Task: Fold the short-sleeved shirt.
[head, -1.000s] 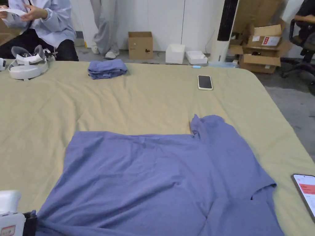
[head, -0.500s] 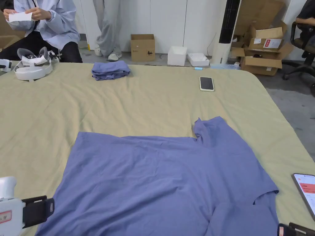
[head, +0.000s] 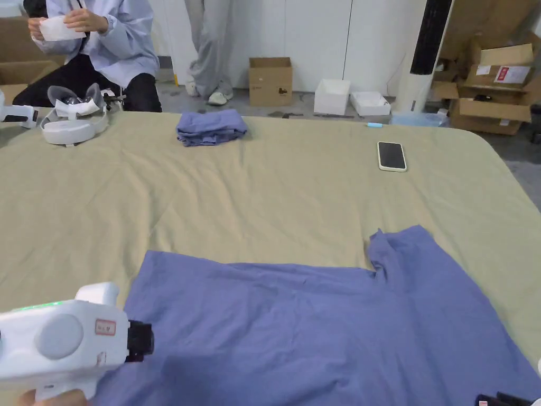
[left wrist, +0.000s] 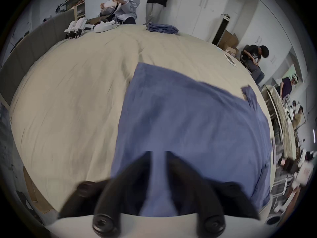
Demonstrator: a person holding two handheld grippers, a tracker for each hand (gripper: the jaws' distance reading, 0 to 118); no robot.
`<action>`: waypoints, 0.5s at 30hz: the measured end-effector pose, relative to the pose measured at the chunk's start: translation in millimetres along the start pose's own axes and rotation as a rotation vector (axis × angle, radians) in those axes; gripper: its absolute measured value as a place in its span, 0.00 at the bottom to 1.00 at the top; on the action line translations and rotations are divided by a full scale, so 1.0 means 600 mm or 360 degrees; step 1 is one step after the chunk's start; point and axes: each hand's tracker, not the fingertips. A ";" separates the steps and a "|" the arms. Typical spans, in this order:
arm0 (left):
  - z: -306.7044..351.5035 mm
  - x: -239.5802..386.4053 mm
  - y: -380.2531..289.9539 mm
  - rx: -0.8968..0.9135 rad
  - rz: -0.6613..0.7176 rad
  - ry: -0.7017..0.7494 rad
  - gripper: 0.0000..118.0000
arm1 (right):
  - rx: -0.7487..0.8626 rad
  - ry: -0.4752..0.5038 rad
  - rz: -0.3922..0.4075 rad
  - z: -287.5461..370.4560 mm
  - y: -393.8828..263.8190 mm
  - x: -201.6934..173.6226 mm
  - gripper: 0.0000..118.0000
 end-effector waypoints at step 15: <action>-0.256 0.028 0.250 -0.0204 0.0063 0.0279 0.72 | -0.0234 -0.0139 0.0030 -0.089 0.011 0.019 0.00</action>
